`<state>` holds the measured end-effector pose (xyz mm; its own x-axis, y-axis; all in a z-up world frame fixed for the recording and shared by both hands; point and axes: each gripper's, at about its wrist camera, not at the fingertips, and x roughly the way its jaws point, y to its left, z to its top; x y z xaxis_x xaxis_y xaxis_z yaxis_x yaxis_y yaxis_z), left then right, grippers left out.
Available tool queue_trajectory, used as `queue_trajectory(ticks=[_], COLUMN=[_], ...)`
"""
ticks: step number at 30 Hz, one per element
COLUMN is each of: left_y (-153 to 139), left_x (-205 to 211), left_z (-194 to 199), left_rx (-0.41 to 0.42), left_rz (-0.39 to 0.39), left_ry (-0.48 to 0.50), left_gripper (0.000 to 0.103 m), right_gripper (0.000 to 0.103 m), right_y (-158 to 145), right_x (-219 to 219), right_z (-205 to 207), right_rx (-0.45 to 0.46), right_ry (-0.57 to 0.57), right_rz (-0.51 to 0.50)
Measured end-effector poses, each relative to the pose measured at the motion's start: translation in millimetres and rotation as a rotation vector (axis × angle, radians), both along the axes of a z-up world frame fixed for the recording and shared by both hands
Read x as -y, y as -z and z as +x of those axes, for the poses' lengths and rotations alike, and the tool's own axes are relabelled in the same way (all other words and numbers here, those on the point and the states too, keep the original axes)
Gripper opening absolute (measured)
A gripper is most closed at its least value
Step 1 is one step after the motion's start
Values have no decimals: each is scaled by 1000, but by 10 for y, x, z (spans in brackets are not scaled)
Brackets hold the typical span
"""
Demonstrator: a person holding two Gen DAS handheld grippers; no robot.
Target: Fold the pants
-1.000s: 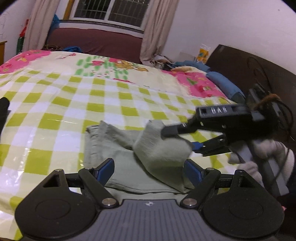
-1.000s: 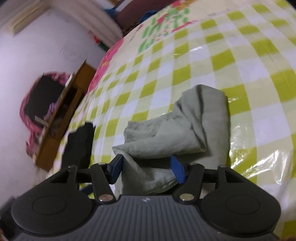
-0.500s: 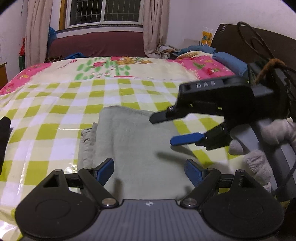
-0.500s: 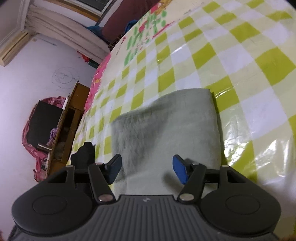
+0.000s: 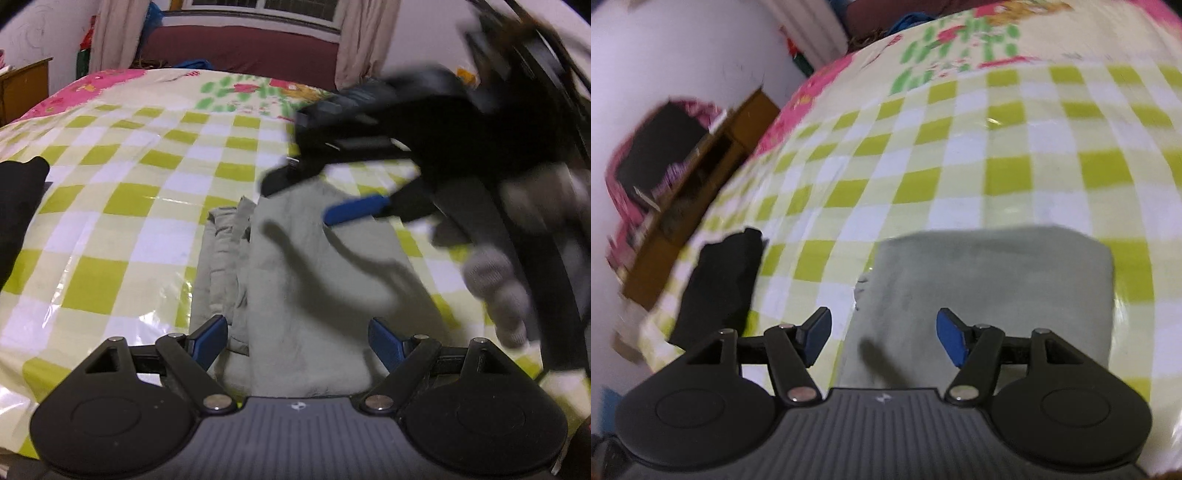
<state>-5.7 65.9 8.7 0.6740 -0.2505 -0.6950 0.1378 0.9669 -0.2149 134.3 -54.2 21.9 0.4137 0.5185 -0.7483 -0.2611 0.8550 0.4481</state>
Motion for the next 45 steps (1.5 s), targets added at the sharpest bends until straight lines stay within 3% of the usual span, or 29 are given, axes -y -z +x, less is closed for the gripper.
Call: queue_trajectory(ticks=[2,4,5,6,7,8,12,18,20,21,23,24,25,26,29,32,33,34,35,36,40,45], left_y=[30,33,30,26,28,35,36,-94,-67,-51,-51,-48,-38,-21,32,68,80,88,88,76,20,-158], left_x=[35,46,35,9,-27,-68,-183,-254,-232,-228,-215,-200,-189,-180,-142,-75,-67,-79,-109,-163,-321,-419], left_z=[4,6,2,1,9,23,53,-39,-19,-9,0,3,6,13,32,30,35,39,42,43,31,-98], left_rx=[9,19,23,23,15,5,-11,60,44,31,25,26,24,17,-16,-25,-29,-36,-41,-41,-36,35], left_rz=[29,53,63,64,55,42,0,-46,-29,-39,-44,-26,-6,10,32,73,80,79,69,43,-53,-64], left_ry=[18,25,20,14,8,0,-18,-18,-11,0,5,-6,-17,-23,-8,18,22,21,11,-2,-28,-41], left_gripper=[96,92,87,71,59,55,34,32,32,33,47,63,74,75,75,72,62,48,43,35,27,24], right_gripper=[70,64,44,30,10,7,6,1,1,1,9,12,28,46,52,50,48,39,16,6,4,4], right_y=[19,81,121,160,180,167,-39,-356,-426,-436,-391,-346,-296,-236,-84,18,50,89,141,189,80,-352], right_x=[-182,-296,-308,-283,-240,-200,-237,-334,-389,-412,-438,-426,-415,-408,-415,-486,-504,-495,-446,-357,-193,-274], right_z=[42,68,97,128,151,140,51,74,58,50,37,37,37,41,96,147,158,184,227,269,196,107], right_rx=[6,25,18,-12,-46,-57,-9,37,62,70,48,30,18,14,-14,-20,0,4,-23,-71,-72,-1], right_ry=[-29,-34,-32,-25,-12,0,-23,-49,-69,-82,-98,-90,-75,-63,-32,-31,-27,-19,-4,20,43,3], right_rz=[-103,-204,-230,-219,-184,-159,-143,-27,-47,-73,-139,-167,-192,-216,-226,-241,-277,-301,-294,-254,-184,-109])
